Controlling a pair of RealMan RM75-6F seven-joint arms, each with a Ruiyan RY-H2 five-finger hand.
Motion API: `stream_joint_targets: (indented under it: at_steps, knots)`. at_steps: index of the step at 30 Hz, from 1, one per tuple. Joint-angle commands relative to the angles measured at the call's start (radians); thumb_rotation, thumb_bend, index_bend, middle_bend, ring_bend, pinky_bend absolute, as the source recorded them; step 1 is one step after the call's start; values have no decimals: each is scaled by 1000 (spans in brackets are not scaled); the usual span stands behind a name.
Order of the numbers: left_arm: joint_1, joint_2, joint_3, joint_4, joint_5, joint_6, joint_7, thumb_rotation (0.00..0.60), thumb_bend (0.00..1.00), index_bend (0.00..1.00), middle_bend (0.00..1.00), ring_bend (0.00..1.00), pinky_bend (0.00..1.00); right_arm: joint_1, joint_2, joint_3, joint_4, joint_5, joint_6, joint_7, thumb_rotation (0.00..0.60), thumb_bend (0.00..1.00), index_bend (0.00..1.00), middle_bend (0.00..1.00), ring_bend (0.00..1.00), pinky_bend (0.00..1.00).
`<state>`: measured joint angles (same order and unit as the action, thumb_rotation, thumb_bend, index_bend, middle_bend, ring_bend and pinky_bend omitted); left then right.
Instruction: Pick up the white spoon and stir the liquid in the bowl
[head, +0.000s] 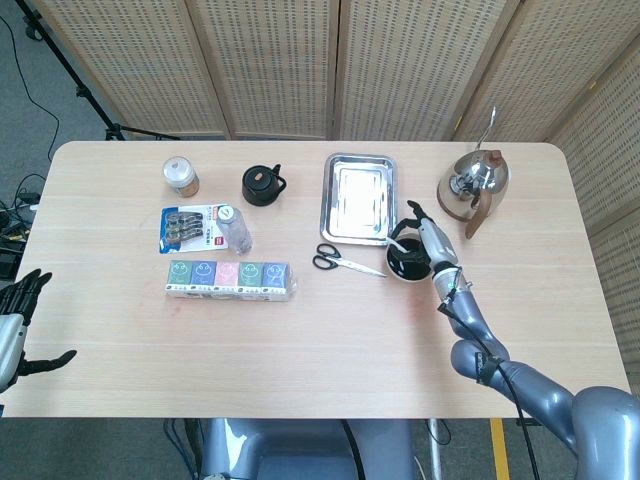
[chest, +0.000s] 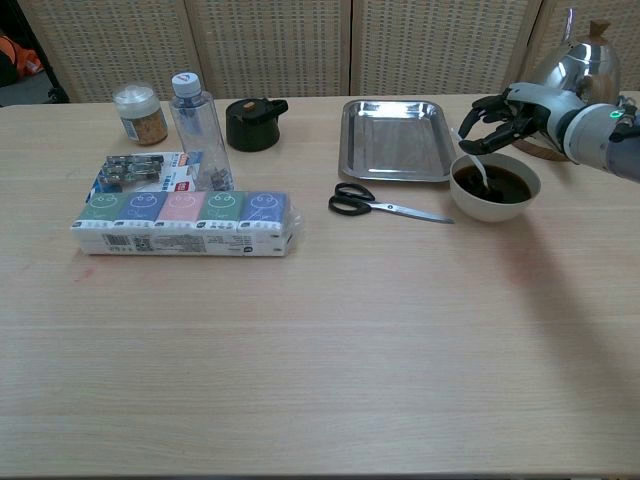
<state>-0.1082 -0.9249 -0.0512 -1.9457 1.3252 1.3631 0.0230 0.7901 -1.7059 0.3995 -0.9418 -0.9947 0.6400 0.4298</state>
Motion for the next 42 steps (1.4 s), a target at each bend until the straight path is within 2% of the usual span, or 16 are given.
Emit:
stream_joint_targets:
  at_steps: [1,10,13,20,26,31,34,37,42]
  knots:
    - [-2,-4,1,-3,-3,-1,10,600,0,0,0,0,0,-10,14,0,-6,-19,1,18,600,543,583,0,0,0]
    - [-1,-12,9,-13,12,3,32,600,0,0,0,0,0,-89,100,-41,-101,-92,37,72,600,543,583,0,0,0]
    - [-2,-14,14,-15,23,3,38,600,0,0,0,0,0,-127,139,-69,-178,-139,66,91,600,543,583,0,0,0]
    - [-2,-14,18,-15,28,1,38,600,0,0,0,0,0,-125,137,-84,-236,-170,77,92,600,543,583,0,0,0]
    - [7,-8,19,-13,31,14,21,600,0,0,0,0,0,-91,84,-72,-205,-145,64,69,600,543,583,0,0,0]
    - [13,-1,19,-5,30,19,0,600,0,0,0,0,0,-52,24,-51,-123,-106,48,44,600,543,584,0,0,0]
    - [14,3,16,3,19,18,-16,600,0,0,0,0,0,-21,-7,-16,-49,-72,39,43,600,543,584,0,0,0]
    - [14,6,14,4,18,17,-23,600,0,0,0,0,0,-10,-8,-4,-20,-62,31,39,600,543,584,0,0,0]
    - [13,5,13,2,20,16,-21,600,0,0,0,0,0,-21,17,-9,-31,-70,36,33,600,550,584,0,0,0]
